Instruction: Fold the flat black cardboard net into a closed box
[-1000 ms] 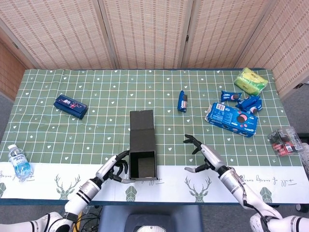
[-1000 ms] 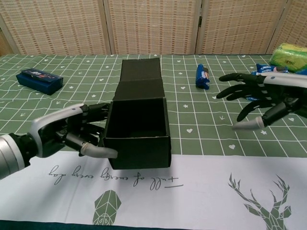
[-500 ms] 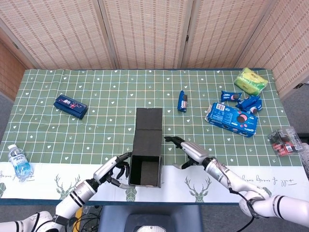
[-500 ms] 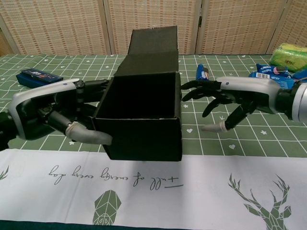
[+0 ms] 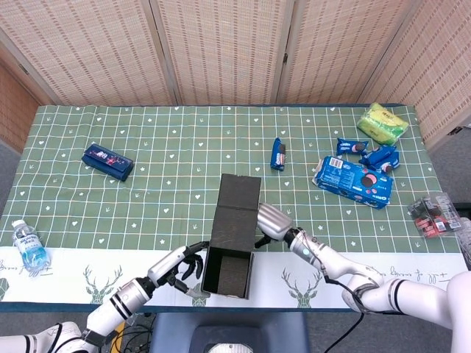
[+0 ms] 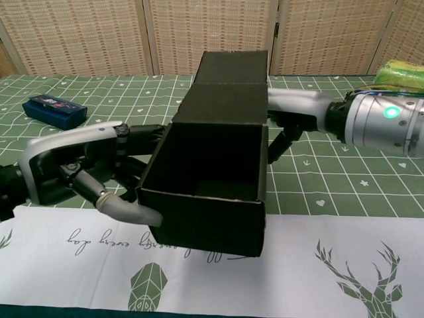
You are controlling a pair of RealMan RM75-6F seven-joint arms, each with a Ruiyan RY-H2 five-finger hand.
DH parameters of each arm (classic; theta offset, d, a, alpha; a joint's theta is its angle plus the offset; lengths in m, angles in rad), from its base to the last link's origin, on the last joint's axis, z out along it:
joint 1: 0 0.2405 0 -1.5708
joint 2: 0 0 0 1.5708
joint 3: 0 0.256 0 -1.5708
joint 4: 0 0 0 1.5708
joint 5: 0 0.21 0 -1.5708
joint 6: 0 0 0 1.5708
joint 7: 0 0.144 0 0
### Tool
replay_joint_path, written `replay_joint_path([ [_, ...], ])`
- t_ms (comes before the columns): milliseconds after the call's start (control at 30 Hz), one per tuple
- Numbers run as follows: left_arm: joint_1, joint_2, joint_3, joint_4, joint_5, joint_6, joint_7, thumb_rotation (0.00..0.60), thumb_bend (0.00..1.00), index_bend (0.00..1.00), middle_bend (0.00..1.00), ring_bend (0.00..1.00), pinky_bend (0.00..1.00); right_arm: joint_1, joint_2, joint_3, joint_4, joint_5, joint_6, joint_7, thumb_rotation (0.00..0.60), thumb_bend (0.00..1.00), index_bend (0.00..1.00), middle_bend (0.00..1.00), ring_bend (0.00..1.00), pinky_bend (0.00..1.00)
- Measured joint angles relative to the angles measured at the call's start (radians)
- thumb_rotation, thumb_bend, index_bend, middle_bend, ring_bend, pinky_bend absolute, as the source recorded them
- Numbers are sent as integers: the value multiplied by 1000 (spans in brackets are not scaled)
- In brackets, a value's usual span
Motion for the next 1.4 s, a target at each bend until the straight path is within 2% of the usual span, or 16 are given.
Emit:
replay_joint_path([
  [267,-15,-9,16,35,-28,-34,34,600,75,295,330,610,805,16,4,17,-18,9,58,-48,600,366,0,104,75,216],
  [567,-39,-41,15,88,-67,-80,79,600,75,283,330,603,805,14,-1,38,-59,41,119,-26,600,386,0,161,92,220],
  [833,-51,-102,-19,163,-145,-103,140,600,75,280,330,601,805,23,-19,49,-102,67,137,18,600,382,22,199,146,338],
  [967,-51,-133,-43,199,-206,-111,170,600,75,275,330,599,805,26,-21,45,-129,86,132,9,600,336,42,215,217,417],
  [1100,-42,-157,-63,213,-261,-107,208,600,75,269,330,572,804,29,-20,44,-152,122,111,-26,600,244,84,253,263,444],
  [1200,-34,-175,-76,221,-296,-99,251,600,74,267,330,556,803,37,-17,45,-171,154,85,-69,600,189,116,260,264,444],
  [1400,-19,-212,-105,228,-373,-84,327,600,75,265,330,558,798,55,-5,51,-215,232,43,-192,600,157,136,266,264,445],
])
